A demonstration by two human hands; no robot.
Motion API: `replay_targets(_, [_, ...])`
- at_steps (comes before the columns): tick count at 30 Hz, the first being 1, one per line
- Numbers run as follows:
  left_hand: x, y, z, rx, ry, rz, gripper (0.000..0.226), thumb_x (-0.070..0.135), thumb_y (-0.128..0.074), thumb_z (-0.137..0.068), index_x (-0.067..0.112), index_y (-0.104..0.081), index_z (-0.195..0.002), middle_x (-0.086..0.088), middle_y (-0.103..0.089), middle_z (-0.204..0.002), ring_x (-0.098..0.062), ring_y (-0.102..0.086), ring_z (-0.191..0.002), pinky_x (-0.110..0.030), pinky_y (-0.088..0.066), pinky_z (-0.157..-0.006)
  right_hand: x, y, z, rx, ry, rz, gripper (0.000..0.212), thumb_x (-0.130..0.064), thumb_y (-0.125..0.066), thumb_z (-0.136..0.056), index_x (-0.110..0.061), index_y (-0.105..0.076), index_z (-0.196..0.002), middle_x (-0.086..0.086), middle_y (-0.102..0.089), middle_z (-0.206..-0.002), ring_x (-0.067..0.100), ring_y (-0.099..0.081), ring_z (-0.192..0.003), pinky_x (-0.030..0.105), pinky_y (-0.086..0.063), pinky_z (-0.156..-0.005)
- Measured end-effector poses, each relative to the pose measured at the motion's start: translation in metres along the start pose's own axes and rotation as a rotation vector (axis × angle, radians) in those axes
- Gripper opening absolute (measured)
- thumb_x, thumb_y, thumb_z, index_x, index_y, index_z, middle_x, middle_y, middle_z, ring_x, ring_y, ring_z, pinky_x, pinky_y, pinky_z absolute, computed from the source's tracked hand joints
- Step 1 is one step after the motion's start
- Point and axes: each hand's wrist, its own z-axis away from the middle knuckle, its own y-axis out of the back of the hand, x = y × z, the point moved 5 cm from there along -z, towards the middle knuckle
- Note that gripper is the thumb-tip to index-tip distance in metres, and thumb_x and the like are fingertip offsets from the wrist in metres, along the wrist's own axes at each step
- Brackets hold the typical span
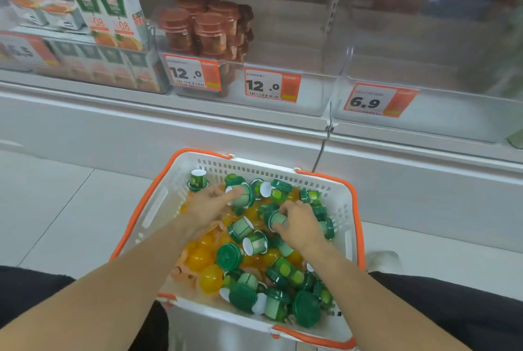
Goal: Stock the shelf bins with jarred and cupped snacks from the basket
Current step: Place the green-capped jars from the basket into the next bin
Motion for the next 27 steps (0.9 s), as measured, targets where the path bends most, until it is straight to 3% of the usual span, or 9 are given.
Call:
replay_targets(2, [0.013, 0.005, 0.008, -0.156, 0.047, 0.238, 0.06, 0.045, -0.076, -0.078, 0.019, -0.059, -0.13, -0.005, -0.066, -0.128, -0.027, -0.061, -0.117, -0.037, -0.051, -0.091, -0.001, -0.002, -0.002, -0.016, -0.04, -0.012, 0.04, -0.032, -0.07, -0.09, -0.017, -0.06, -0.125, 0.003, -0.06, -0.121, 0.021, -0.053, -0.113, 0.036, -0.047, -0.101])
replay_targets(4, [0.026, 0.009, 0.017, -0.247, 0.083, 0.466, 0.056, 0.034, -0.07, -0.085, 0.018, -0.054, -0.137, -0.011, -0.064, -0.133, -0.032, -0.06, -0.124, -0.039, -0.054, -0.098, 0.001, 0.0, -0.003, -0.021, -0.11, -0.122, 0.037, -0.029, -0.071, -0.09, -0.017, -0.061, -0.123, 0.002, -0.064, -0.118, 0.019, -0.059, -0.106, 0.032, -0.05, -0.097])
replay_targets(8, [0.04, 0.007, 0.031, -0.361, 0.182, 0.824, 0.052, 0.014, -0.071, -0.086, 0.008, -0.052, -0.134, -0.028, -0.06, -0.131, -0.043, -0.061, -0.119, -0.043, -0.06, -0.086, 0.011, 0.014, -0.005, -0.067, -0.27, -0.542, 0.027, -0.027, -0.07, -0.091, -0.016, -0.06, -0.114, 0.002, -0.064, -0.114, 0.017, -0.059, -0.102, 0.032, -0.048, -0.097])
replay_targets(10, [0.047, 0.004, 0.037, -0.419, 0.189, 0.872, 0.06, 0.012, -0.07, -0.082, 0.009, -0.046, -0.137, -0.033, -0.06, -0.124, -0.048, -0.06, -0.116, -0.052, -0.058, -0.087, 0.012, 0.025, -0.007, -0.163, -0.328, -0.895, 0.029, -0.024, -0.068, -0.094, -0.008, -0.063, -0.117, 0.013, -0.067, -0.116, 0.019, -0.06, -0.095, 0.03, -0.054, -0.08])
replay_targets(12, [0.054, 0.0, 0.042, -0.421, 0.225, 0.895, 0.053, 0.027, -0.06, -0.087, 0.005, -0.048, -0.135, -0.03, -0.063, -0.114, -0.047, -0.063, -0.102, -0.057, -0.057, -0.086, 0.002, 0.042, -0.005, -0.242, -0.28, -1.248, 0.034, -0.02, -0.063, -0.097, -0.002, -0.06, -0.126, 0.02, -0.066, -0.117, 0.024, -0.057, -0.093, 0.025, -0.052, -0.065])
replay_targets(16, [0.069, -0.017, 0.045, -0.474, 0.309, 0.714, 0.069, 0.064, -0.052, -0.088, 0.001, -0.062, -0.114, -0.021, -0.062, -0.093, -0.034, -0.059, -0.073, -0.045, -0.057, -0.07, -0.026, 0.085, -0.002, -0.351, -0.101, -1.647, 0.04, -0.018, -0.053, -0.099, -0.004, -0.053, -0.136, 0.018, -0.063, -0.12, 0.026, -0.062, -0.097, 0.03, -0.05, -0.073])
replay_targets(21, [0.102, -0.043, 0.059, -0.672, 0.225, 0.397, 0.085, 0.078, -0.041, -0.086, 0.0, -0.065, -0.112, -0.018, -0.06, -0.086, -0.031, -0.059, -0.065, -0.04, -0.056, -0.064, -0.063, 0.114, 0.006, -0.361, 0.054, -1.616, 0.046, -0.027, -0.048, -0.096, -0.005, -0.053, -0.136, 0.019, -0.065, -0.12, 0.028, -0.061, -0.102, 0.044, -0.047, -0.096])
replay_targets(25, [0.125, -0.054, 0.068, -0.669, 0.222, 0.433, 0.094, 0.086, -0.05, -0.075, -0.001, -0.063, -0.109, -0.016, -0.06, -0.087, -0.03, -0.058, -0.064, -0.039, -0.055, -0.065, -0.078, 0.128, 0.011, -0.315, 0.157, -1.596, 0.041, -0.026, -0.038, -0.105, -0.006, -0.052, -0.137, 0.019, -0.065, -0.117, 0.024, -0.061, -0.088, 0.041, -0.05, -0.082])
replay_targets(27, [0.133, -0.054, 0.07, -0.622, 0.244, 0.467, 0.092, 0.085, -0.057, -0.07, -0.001, -0.07, -0.099, -0.017, -0.061, -0.088, -0.03, -0.059, -0.065, -0.04, -0.056, -0.067, -0.081, 0.133, 0.012, -0.301, 0.196, -1.556, 0.041, -0.027, -0.036, -0.106, -0.006, -0.053, -0.138, 0.018, -0.067, -0.114, 0.024, -0.059, -0.09, 0.046, -0.047, -0.09])
